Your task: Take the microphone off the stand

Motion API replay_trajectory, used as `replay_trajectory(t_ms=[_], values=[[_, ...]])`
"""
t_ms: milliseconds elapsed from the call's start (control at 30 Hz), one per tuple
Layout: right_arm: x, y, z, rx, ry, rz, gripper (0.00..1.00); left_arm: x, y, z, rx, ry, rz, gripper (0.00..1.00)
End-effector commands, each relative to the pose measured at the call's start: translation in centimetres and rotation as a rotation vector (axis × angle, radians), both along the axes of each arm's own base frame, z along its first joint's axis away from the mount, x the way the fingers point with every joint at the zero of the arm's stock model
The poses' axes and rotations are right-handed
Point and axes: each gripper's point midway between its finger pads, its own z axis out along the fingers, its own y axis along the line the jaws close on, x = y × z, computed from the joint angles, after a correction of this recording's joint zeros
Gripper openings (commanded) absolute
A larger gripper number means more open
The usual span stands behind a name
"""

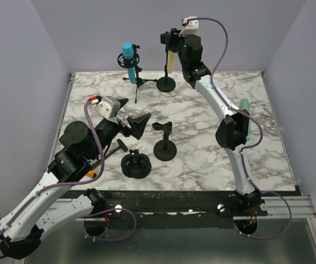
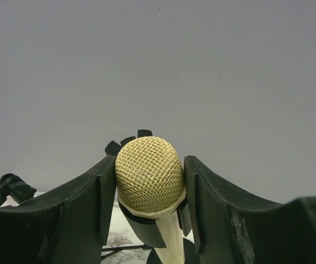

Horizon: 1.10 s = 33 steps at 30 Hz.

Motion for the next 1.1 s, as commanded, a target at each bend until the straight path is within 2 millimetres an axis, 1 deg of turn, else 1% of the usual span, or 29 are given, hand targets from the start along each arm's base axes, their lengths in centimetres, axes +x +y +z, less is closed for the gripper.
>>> replay_trajectory(t_ms=[0, 67, 167, 200, 233, 267, 300, 333, 367, 433, 467, 500, 533, 567, 600, 633, 667, 733, 767, 800, 900, 967, 1033, 1067], values=[[0.4, -0.2, -1.9, -0.048, 0.034, -0.036, 0.52, -0.1, 0.1, 0.3, -0.011, 0.002, -0.002, 0.99], [0.2, 0.0, -1.7, -0.056, 0.034, -0.017, 0.43, -0.1, 0.1, 0.3, -0.009, 0.002, 0.0, 0.99], [-0.7, 0.4, -0.6, -0.072, 0.023, 0.026, 0.29, -0.1, 0.1, 0.2, -0.009, 0.003, 0.0, 0.99], [-1.2, 0.5, 0.2, -0.08, 0.012, 0.046, 0.25, 0.0, 0.1, 0.1, -0.006, 0.005, 0.001, 0.99], [-1.6, 0.7, 0.4, -0.09, 0.009, 0.068, 0.21, 0.0, 0.0, 0.2, -0.008, 0.005, -0.001, 0.99], [-2.3, 1.1, 1.2, -0.103, -0.006, 0.105, 0.17, -0.1, 0.0, 0.2, -0.012, 0.007, -0.005, 0.99], [-2.9, 1.5, 1.5, -0.115, -0.01, 0.142, 0.12, -0.3, -0.1, 0.3, -0.017, 0.006, -0.013, 0.99], [-3.7, 1.8, 2.1, -0.139, -0.023, 0.176, 0.04, -0.3, -0.2, 0.3, -0.019, 0.006, -0.02, 0.99], [-4.3, 1.9, 2.5, -0.154, -0.031, 0.201, 0.01, -0.4, -0.2, 0.3, -0.02, 0.004, -0.026, 0.99], [-5.5, 1.6, 3.6, -0.157, -0.034, 0.22, 0.01, -0.3, -0.4, 0.2, -0.019, 0.011, -0.026, 0.99], [-6.1, 1.8, 3.6, -0.162, -0.029, 0.262, 0.01, -0.2, -0.4, 0.1, -0.019, 0.015, -0.023, 0.99], [-6.9, 1.8, 4.1, -0.156, -0.031, 0.295, 0.01, -0.1, -0.4, 0.2, -0.021, 0.018, -0.021, 0.99], [-7.5, 1.7, 4.0, -0.157, -0.023, 0.32, 0.01, -0.2, -0.4, 0.2, -0.026, 0.018, -0.023, 0.99], [-8.3, 1.5, 4.5, -0.139, -0.019, 0.348, 0.01, -0.2, -0.5, 0.2, -0.03, 0.015, -0.026, 0.99], [-8.8, 1.5, 4.3, -0.13, -0.01, 0.364, 0.01, -0.2, -0.5, 0.1, -0.032, 0.013, -0.028, 0.99], [-9.6, 1.4, 4.7, -0.127, -0.013, 0.379, 0.01, -0.2, -0.5, 0.1, -0.036, 0.01, -0.026, 0.99], [-10.1, 1.3, 4.7, -0.128, -0.01, 0.392, 0.01, -0.1, -0.5, 0.0, -0.036, 0.011, -0.024, 0.99], [-11.3, 0.9, 5.6, -0.111, -0.015, 0.396, 0.01, 0.3, -0.6, -0.3, -0.029, 0.02, -0.016, 0.99], [-11.6, 0.6, 5.7, -0.105, -0.013, 0.395, 0.01, 0.5, -0.8, -0.6, -0.023, 0.028, -0.015, 0.99], [-12.2, 0.2, 6.5, -0.096, -0.025, 0.389, 0.01, 0.8, -0.9, -0.8, -0.019, 0.036, -0.012, 0.99], [-13.7, -0.4, 7.6, -0.073, -0.039, 0.394, 0.01, 1.3, -1.2, -1.3, -0.008, 0.057, -0.012, 0.99], [-15.0, 0.4, 7.9, -0.076, -0.046, 0.468, 0.01, 1.7, -1.1, -1.3, -0.008, 0.063, -0.005, 0.99], [-16.9, 1.9, 7.7, -0.1, -0.058, 0.599, 0.01, 2.2, -0.7, -1.3, -0.021, 0.077, 0.005, 0.99], [-17.8, 2.7, 7.2, -0.111, -0.06, 0.667, 0.01, 2.5, -0.5, -1.3, -0.031, 0.088, 0.011, 0.97]])
